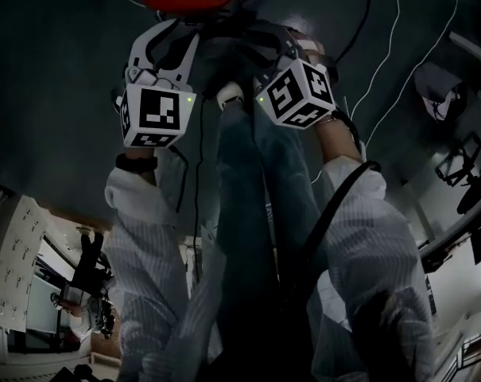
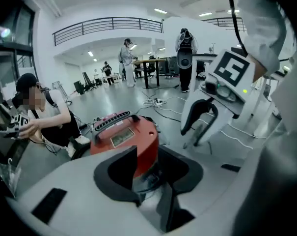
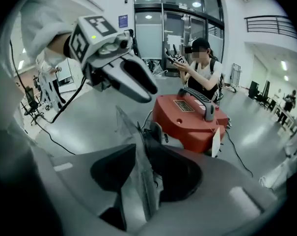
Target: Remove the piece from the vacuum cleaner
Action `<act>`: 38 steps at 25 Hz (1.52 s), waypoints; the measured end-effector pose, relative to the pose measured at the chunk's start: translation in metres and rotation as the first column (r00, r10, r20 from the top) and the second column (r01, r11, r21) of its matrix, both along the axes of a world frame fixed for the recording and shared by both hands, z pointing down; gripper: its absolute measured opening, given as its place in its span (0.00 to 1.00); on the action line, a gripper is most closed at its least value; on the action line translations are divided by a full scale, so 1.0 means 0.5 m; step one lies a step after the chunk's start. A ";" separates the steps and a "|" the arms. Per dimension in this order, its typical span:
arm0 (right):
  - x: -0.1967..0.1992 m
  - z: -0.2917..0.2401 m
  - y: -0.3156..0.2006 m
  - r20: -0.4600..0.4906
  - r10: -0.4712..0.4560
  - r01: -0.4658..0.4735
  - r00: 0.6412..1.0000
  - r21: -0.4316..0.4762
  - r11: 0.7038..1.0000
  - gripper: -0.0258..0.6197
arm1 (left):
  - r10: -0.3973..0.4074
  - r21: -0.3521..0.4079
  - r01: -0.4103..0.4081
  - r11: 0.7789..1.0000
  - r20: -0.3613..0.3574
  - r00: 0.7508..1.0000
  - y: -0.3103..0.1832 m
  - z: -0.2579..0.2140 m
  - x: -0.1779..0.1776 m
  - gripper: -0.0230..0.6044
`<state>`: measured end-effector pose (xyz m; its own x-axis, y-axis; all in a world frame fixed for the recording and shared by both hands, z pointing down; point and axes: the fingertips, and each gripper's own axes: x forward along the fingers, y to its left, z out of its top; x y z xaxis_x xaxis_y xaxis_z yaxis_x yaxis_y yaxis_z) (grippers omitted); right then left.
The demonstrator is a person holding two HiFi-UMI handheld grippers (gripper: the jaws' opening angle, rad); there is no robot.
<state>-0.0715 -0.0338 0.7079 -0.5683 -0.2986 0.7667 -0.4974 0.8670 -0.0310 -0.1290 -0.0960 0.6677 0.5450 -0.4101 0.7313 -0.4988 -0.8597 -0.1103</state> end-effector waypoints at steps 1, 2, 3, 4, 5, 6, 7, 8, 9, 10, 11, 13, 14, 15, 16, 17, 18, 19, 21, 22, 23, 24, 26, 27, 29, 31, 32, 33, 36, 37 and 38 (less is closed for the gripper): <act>-0.010 0.009 -0.002 -0.008 -0.020 0.020 1.000 0.000 1.000 0.23 | -0.002 0.024 0.002 1.000 0.005 1.000 -0.029 0.001 0.003 0.22; -0.020 0.018 -0.002 -0.011 -0.044 0.044 0.999 -0.008 0.999 0.26 | -0.001 0.041 0.000 0.999 0.008 1.000 -0.057 0.002 0.010 0.24; -0.027 0.028 0.001 -0.014 -0.072 0.072 0.997 -0.021 0.997 0.31 | 0.004 0.049 -0.005 0.999 0.012 1.000 -0.079 0.006 0.020 0.26; -0.031 0.040 0.008 -0.021 -0.103 0.102 0.994 -0.034 0.994 0.32 | 0.014 0.051 -0.014 0.999 0.018 1.000 -0.095 0.013 0.035 0.26; -0.030 0.053 0.016 -0.032 -0.133 0.132 0.991 -0.045 0.990 0.32 | 0.025 0.048 -0.027 0.999 0.027 0.999 -0.104 0.023 0.052 0.27; -0.028 0.067 0.024 -0.048 -0.160 0.157 0.986 -0.050 0.986 0.32 | 0.038 0.041 -0.039 0.998 0.040 0.999 -0.109 0.034 0.068 0.26; -0.024 0.078 0.029 -0.066 -0.178 0.175 0.982 -0.050 0.983 0.31 | 0.048 0.033 -0.049 0.998 0.052 0.998 -0.110 0.044 0.080 0.27; -0.020 0.087 0.031 -0.084 -0.188 0.185 0.979 -0.045 0.982 0.31 | 0.054 0.027 -0.056 0.998 0.058 0.997 -0.110 0.052 0.090 0.27; -0.016 0.093 0.031 -0.101 -0.192 0.188 0.976 -0.040 0.981 0.31 | 0.055 0.022 -0.056 0.998 0.052 0.997 -0.108 0.057 0.095 0.26; -0.015 0.097 0.030 -0.115 -0.192 0.189 0.975 -0.036 0.981 0.30 | 0.048 0.015 -0.048 0.999 0.033 0.998 -0.106 0.059 0.098 0.26; -0.015 0.099 0.029 -0.123 -0.192 0.189 0.974 -0.033 0.981 0.29 | 0.029 0.003 -0.029 1.000 0.003 1.000 -0.105 0.059 0.097 0.26; -0.015 0.099 0.026 -0.133 -0.198 0.196 0.971 -0.026 0.980 0.27 | -0.031 -0.036 0.029 0.999 -0.061 0.998 -0.105 0.059 0.092 0.26; -0.014 0.098 0.027 -0.140 -0.204 0.204 0.969 -0.020 0.979 0.23 | -0.057 -0.053 0.053 0.997 -0.085 0.995 -0.106 0.059 0.090 0.26; -0.013 0.098 0.030 -0.148 -0.211 0.212 0.966 -0.013 0.977 0.13 | -0.073 -0.064 0.067 0.996 -0.099 0.992 -0.106 0.059 0.089 0.26; -0.014 0.099 0.032 -0.156 -0.215 0.216 0.964 -0.008 0.976 0.11 | -0.079 -0.070 0.072 0.995 -0.103 0.991 -0.106 0.059 0.088 0.26; -0.015 0.099 0.035 -0.161 -0.213 0.215 0.964 -0.007 0.977 0.09 | -0.081 -0.075 0.074 0.994 -0.102 0.991 -0.105 0.060 0.087 0.26; -0.017 0.100 0.036 -0.160 -0.207 0.208 0.965 -0.014 0.978 0.09 | -0.082 -0.078 0.074 0.994 -0.100 0.992 -0.105 0.061 0.086 0.25; -0.018 0.101 0.037 -0.154 -0.200 0.198 0.968 -0.028 0.980 0.09 | -0.083 -0.081 0.075 0.994 -0.099 0.992 -0.104 0.062 0.086 0.25; -0.018 0.102 0.046 -0.130 -0.197 0.190 0.972 -0.064 0.980 0.09 | -0.089 -0.084 0.081 0.993 -0.099 0.991 -0.101 0.064 0.089 0.25; -0.018 0.102 0.052 -0.116 -0.199 0.190 0.973 -0.082 0.978 0.09 | -0.093 -0.086 0.085 0.993 -0.100 0.991 -0.099 0.065 0.090 0.25; -0.019 0.102 0.059 -0.104 -0.200 0.190 0.974 -0.097 0.977 0.09 | -0.099 -0.089 0.090 0.992 -0.102 0.990 -0.098 0.067 0.089 0.24; -0.021 0.102 0.064 -0.092 -0.201 0.191 0.975 -0.110 0.976 0.09 | -0.105 -0.091 0.096 0.991 -0.103 0.989 -0.098 0.068 0.089 0.24; -0.025 0.101 0.071 -0.073 -0.204 0.193 0.976 -0.130 0.972 0.09 | -0.105 -0.088 0.097 0.991 -0.095 0.990 -0.098 0.069 0.088 0.24; -0.027 0.100 0.073 -0.063 -0.208 0.197 0.976 -0.139 0.970 0.09 | -0.096 -0.081 0.090 0.993 -0.084 0.992 -0.099 0.070 0.088 0.25; -0.032 0.099 0.080 -0.046 -0.224 0.215 0.973 -0.150 0.965 0.09 | -0.077 -0.075 0.072 0.995 -0.063 0.995 -0.100 0.071 0.088 0.24; -0.033 0.099 0.089 -0.029 -0.243 0.235 0.970 -0.159 0.959 0.10 | -0.073 -0.085 0.068 0.994 -0.058 0.996 -0.100 0.074 0.089 0.24; -0.033 0.098 0.093 -0.022 -0.250 0.244 0.968 -0.163 0.956 0.10 | -0.074 -0.091 0.068 0.993 -0.061 0.995 -0.100 0.074 0.089 0.25; -0.032 0.098 0.096 -0.016 -0.257 0.251 0.966 -0.166 0.954 0.10 | -0.075 -0.094 0.069 0.993 -0.064 0.995 -0.099 0.074 0.090 0.24; -0.035 0.095 0.099 -0.006 -0.288 0.283 0.958 -0.171 0.944 0.11 | -0.076 -0.090 0.070 0.994 -0.066 0.995 -0.103 0.070 0.089 0.25; -0.036 0.094 0.101 -0.003 -0.301 0.296 0.954 -0.173 0.939 0.11 | -0.074 -0.089 0.069 0.994 -0.064 0.995 -0.104 0.069 0.088 0.24; -0.038 0.094 0.104 0.000 -0.313 0.308 0.950 -0.176 0.935 0.11 | -0.073 -0.089 0.067 0.994 -0.063 0.995 -0.104 0.069 0.087 0.24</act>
<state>-0.0905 0.0180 0.7549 -0.5898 0.0268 0.8071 -0.2070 0.9611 -0.1831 -0.0854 -0.1480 0.7023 0.5652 -0.3855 0.7293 -0.5619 -0.8272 -0.0018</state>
